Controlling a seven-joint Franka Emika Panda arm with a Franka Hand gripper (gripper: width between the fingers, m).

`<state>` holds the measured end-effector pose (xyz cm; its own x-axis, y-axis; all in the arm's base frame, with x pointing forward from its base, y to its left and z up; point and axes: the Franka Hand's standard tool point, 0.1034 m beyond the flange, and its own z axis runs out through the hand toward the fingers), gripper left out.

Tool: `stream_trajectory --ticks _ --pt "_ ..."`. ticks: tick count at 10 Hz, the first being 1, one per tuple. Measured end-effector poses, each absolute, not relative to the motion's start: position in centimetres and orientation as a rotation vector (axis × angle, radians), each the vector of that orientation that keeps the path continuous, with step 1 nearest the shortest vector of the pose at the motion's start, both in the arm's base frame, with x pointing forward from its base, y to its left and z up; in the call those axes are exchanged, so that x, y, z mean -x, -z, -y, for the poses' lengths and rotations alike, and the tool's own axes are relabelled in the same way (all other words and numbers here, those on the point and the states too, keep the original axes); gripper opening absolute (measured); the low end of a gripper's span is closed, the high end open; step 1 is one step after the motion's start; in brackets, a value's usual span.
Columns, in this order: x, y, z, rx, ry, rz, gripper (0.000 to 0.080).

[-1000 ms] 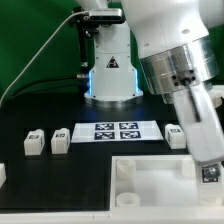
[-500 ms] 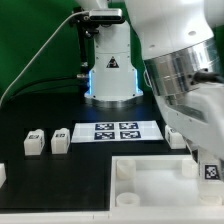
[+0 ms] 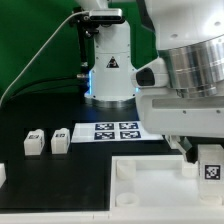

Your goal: Assemble one leg

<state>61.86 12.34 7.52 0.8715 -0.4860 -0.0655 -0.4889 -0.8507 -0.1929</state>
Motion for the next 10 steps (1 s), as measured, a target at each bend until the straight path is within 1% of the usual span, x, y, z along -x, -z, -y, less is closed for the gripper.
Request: stream_trajectory --ticks 2,3,4,5,6,7,9,10 --pt "-62.3 -7.6 -11.6 2.946 0.032 -0.247 0.0649" --pt "-62.3 -7.5 -11.7 2.944 0.032 -0.251 0.0649" --pt "-62.3 -7.5 -11.8 2.935 0.025 -0.316 0.0563" --pt "-62.3 -7.5 -11.8 2.931 0.022 -0.345 0.0427" --pt "-62.2 -7.5 -11.9 2.914 0.012 -0.441 0.0427" --pt "-62.1 -7.3 -11.5 2.883 -0.013 -0.629 0.0303" --pt "-62.5 -7.5 -11.1 2.737 -0.068 -1.018 0.03" --pt "-62.7 -7.3 -10.5 2.624 -0.1 -1.223 0.03"
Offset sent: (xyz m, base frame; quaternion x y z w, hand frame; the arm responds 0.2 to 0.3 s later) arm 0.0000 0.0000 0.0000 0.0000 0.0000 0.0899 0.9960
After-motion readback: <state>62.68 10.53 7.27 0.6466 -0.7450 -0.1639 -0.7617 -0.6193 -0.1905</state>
